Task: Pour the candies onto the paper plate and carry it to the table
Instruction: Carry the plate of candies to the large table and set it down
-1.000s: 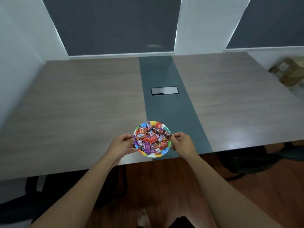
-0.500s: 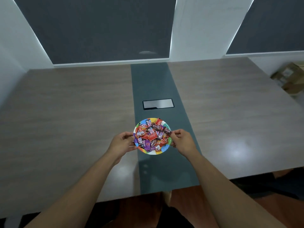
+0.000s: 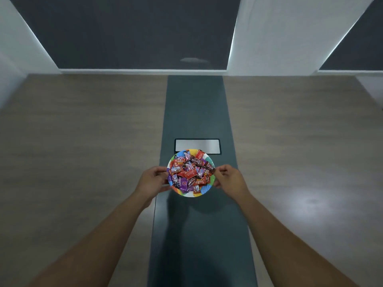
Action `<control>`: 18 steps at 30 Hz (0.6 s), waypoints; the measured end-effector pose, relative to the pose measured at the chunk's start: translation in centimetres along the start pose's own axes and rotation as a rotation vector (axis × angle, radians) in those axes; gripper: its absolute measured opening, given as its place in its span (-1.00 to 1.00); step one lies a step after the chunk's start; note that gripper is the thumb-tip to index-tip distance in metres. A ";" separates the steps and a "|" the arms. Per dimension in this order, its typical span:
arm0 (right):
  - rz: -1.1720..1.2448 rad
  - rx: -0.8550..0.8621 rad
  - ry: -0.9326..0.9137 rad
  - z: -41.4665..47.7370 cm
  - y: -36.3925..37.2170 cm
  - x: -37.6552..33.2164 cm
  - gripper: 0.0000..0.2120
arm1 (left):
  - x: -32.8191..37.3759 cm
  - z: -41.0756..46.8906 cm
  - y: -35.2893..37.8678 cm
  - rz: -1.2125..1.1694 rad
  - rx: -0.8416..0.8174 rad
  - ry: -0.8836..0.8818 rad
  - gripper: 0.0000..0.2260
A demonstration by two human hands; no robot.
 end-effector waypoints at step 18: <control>-0.046 -0.058 0.107 22.9 0.4 5.4 -0.81 | 0.6 21.9 7.1 0.009 0.079 -0.093 -0.87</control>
Point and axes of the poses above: each hand's wrist, its own z-axis towards the middle knuckle, its own y-axis out of the palm, x = y × z, the point moved 1 cm from there along z, towards the middle knuckle, and after that the axes turned 4 degrees about z, right-handed, at the moved point
